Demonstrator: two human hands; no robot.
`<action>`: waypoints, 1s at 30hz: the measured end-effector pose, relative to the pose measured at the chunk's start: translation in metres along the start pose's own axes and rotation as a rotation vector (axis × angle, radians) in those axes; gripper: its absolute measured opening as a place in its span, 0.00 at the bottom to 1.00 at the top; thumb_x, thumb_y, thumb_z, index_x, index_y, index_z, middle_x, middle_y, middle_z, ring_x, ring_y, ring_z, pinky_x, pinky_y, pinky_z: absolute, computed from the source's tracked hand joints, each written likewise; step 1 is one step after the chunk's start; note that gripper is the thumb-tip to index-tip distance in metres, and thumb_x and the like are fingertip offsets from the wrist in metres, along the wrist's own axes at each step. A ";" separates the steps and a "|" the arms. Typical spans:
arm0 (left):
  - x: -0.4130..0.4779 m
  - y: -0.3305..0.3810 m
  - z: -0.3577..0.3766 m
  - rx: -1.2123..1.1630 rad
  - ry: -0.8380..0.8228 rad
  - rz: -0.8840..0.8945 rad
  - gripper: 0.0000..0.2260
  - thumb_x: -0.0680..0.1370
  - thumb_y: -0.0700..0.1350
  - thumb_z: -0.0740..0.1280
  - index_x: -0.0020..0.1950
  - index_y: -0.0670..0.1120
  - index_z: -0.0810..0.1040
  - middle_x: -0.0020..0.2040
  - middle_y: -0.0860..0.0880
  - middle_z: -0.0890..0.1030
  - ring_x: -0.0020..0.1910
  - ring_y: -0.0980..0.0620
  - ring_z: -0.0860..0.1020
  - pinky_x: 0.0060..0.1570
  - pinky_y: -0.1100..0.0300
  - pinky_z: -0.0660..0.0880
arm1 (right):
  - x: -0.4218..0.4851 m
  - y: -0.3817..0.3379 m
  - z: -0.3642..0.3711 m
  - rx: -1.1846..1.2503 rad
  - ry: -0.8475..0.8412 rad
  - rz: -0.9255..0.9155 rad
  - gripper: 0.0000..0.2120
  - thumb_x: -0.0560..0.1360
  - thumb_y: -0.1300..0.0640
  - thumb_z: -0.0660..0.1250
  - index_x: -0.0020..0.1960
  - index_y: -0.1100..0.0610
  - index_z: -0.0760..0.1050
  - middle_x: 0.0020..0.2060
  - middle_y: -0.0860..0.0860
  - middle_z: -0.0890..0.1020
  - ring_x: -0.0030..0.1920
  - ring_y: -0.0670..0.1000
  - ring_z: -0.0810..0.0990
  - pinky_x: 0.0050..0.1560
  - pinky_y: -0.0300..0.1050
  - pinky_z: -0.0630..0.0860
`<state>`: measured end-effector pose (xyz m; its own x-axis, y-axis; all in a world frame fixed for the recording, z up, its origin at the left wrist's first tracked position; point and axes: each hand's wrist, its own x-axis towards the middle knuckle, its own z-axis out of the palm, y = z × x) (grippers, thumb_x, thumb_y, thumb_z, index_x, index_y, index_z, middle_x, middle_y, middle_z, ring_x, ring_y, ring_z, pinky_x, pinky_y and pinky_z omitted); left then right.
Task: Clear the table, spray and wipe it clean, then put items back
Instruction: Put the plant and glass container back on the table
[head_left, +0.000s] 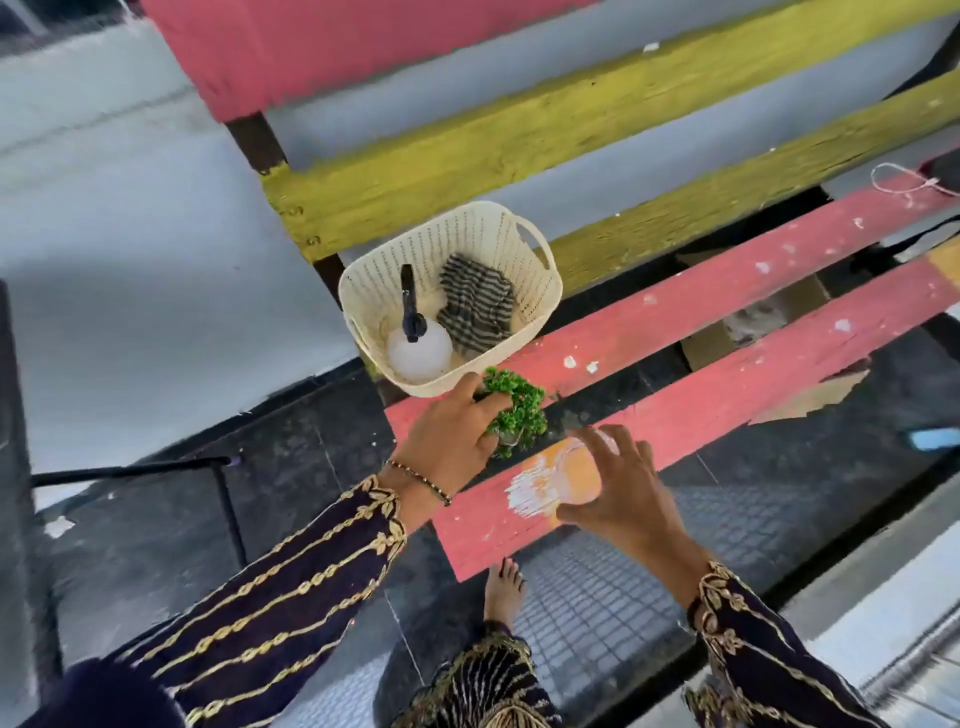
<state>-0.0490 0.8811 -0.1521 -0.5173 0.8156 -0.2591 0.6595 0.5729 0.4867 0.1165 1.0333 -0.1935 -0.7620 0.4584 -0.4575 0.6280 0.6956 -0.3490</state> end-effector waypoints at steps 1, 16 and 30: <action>-0.020 -0.005 -0.009 -0.002 0.008 -0.016 0.20 0.77 0.41 0.66 0.69 0.48 0.73 0.66 0.45 0.69 0.58 0.42 0.77 0.60 0.48 0.74 | -0.011 -0.017 0.000 -0.001 0.004 -0.022 0.44 0.66 0.45 0.79 0.77 0.41 0.61 0.74 0.48 0.63 0.70 0.54 0.62 0.54 0.53 0.80; -0.421 -0.132 -0.179 0.019 0.470 -0.271 0.17 0.70 0.46 0.69 0.59 0.50 0.81 0.55 0.46 0.77 0.47 0.44 0.82 0.49 0.48 0.80 | -0.203 -0.346 0.038 0.006 -0.017 -0.436 0.49 0.57 0.33 0.70 0.76 0.38 0.62 0.70 0.46 0.67 0.72 0.54 0.65 0.67 0.54 0.72; -0.597 -0.242 -0.231 0.041 0.623 -0.561 0.18 0.75 0.42 0.67 0.65 0.48 0.77 0.61 0.47 0.73 0.51 0.43 0.80 0.55 0.48 0.76 | -0.253 -0.561 0.116 -0.142 -0.068 -0.713 0.44 0.65 0.37 0.77 0.76 0.39 0.60 0.71 0.43 0.65 0.71 0.50 0.65 0.63 0.57 0.74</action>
<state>-0.0256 0.2371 0.0779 -0.9732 0.2219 0.0601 0.2276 0.8926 0.3891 -0.0246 0.4626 0.0233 -0.9637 -0.1647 -0.2103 -0.0471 0.8797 -0.4732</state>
